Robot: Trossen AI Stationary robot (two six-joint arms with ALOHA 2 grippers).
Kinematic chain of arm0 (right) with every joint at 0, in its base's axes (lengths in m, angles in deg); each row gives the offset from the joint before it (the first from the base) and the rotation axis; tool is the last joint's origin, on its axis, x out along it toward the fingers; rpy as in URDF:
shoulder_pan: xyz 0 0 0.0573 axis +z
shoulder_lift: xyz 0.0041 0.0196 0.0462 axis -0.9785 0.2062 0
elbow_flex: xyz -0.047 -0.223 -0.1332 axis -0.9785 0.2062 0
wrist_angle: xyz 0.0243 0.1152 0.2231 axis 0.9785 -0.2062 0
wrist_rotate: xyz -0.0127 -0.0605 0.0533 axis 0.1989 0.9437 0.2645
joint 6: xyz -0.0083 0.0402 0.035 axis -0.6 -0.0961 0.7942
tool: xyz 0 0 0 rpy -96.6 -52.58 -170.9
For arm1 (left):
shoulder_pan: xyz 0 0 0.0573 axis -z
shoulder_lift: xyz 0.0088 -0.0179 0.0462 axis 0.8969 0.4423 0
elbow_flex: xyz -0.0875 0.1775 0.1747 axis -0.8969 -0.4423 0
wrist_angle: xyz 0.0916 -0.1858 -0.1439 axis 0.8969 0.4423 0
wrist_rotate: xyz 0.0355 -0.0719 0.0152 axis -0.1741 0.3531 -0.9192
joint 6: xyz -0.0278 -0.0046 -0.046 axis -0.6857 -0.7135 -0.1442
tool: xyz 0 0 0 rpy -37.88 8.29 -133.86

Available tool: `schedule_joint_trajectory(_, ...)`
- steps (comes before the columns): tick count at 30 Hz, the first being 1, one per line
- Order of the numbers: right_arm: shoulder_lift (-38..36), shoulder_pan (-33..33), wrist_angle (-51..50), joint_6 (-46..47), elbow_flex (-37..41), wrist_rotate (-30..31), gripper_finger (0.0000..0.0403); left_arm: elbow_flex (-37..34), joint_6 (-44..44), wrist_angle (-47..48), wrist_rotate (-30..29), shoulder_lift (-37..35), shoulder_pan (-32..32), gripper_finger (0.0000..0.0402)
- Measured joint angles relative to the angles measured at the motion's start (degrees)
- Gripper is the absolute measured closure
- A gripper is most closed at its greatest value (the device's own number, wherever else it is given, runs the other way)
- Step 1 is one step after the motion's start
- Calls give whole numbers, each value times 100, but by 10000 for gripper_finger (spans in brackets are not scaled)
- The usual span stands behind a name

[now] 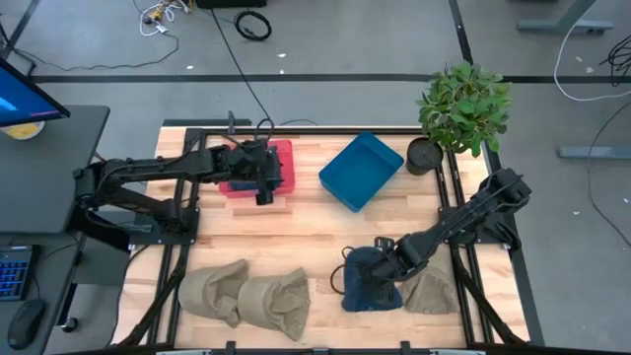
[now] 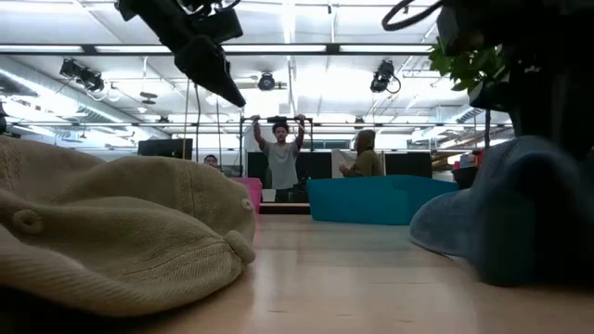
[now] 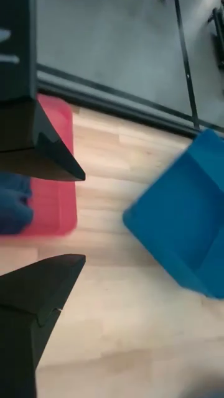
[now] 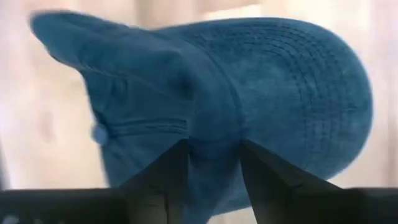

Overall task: Pick & Place hat
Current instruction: Put the blue cap into the pink bin

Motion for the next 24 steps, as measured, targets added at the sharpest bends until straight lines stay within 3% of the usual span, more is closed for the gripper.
schedule_joint_trajectory(7,160,198,-395,-276,0,795,267,-4,-788,-25,506,2,469,193)
schedule_joint_trajectory(11,163,200,-194,-894,0,820,330,-4,-1101,-58,538,3,811,193)
schedule_joint_trajectory(13,151,157,-81,-1222,-5,870,375,-6,-1510,-176,543,11,995,193)
schedule_joint_trajectory(15,143,90,4,-1659,-47,930,391,-5,-2111,-429,539,82,1196,193)
schedule_joint_trajectory(19,145,5,424,-3217,-200,1505,379,-2,-2605,-976,538,228,1594,193)
schedule_joint_trajectory(24,145,-108,1372,-6321,-236,2586,396,-4,-1810,-1018,543,474,1922,193)
